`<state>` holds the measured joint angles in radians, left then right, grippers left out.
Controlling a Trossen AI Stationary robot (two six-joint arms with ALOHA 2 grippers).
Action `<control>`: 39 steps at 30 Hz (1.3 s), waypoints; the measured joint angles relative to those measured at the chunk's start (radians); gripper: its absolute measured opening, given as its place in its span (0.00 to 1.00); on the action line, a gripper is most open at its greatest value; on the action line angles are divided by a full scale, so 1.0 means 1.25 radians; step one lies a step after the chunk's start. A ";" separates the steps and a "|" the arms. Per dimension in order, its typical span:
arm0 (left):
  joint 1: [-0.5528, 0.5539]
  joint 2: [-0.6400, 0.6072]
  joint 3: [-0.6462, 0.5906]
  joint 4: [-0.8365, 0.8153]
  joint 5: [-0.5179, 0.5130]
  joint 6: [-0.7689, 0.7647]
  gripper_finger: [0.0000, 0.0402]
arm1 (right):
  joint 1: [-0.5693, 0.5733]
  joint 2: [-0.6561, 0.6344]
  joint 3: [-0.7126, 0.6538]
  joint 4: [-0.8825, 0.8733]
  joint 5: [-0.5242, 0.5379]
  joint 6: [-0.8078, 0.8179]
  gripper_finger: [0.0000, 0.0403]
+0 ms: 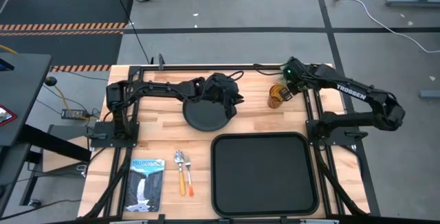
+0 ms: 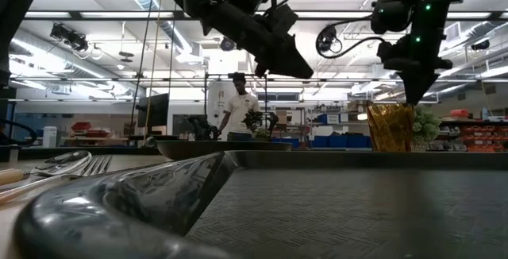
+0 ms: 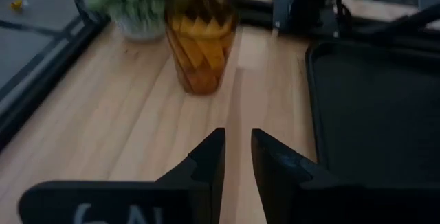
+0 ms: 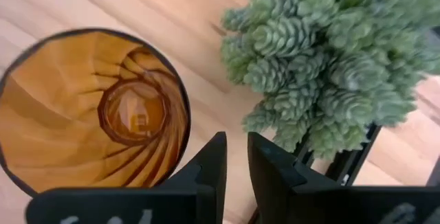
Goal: Pick and place plate/cup/fork/spoon on tray
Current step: Put the brown cup on the black tray
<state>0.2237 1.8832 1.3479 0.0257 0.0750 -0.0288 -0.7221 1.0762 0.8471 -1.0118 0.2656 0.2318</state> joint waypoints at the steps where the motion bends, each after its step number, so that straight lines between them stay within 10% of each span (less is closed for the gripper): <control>1: 0.000 0.000 0.000 -0.011 0.000 0.000 0.19 | -0.002 0.005 0.000 -0.001 -0.004 -0.005 0.16; 39: -0.083 0.052 -0.001 0.161 -0.044 0.060 0.25 | 0.159 0.079 -0.001 0.131 -0.254 -0.054 0.15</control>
<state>0.1203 1.9487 1.3462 0.2267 0.0200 0.0466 -0.5232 1.1746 0.8463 -0.8481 -0.0513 0.1640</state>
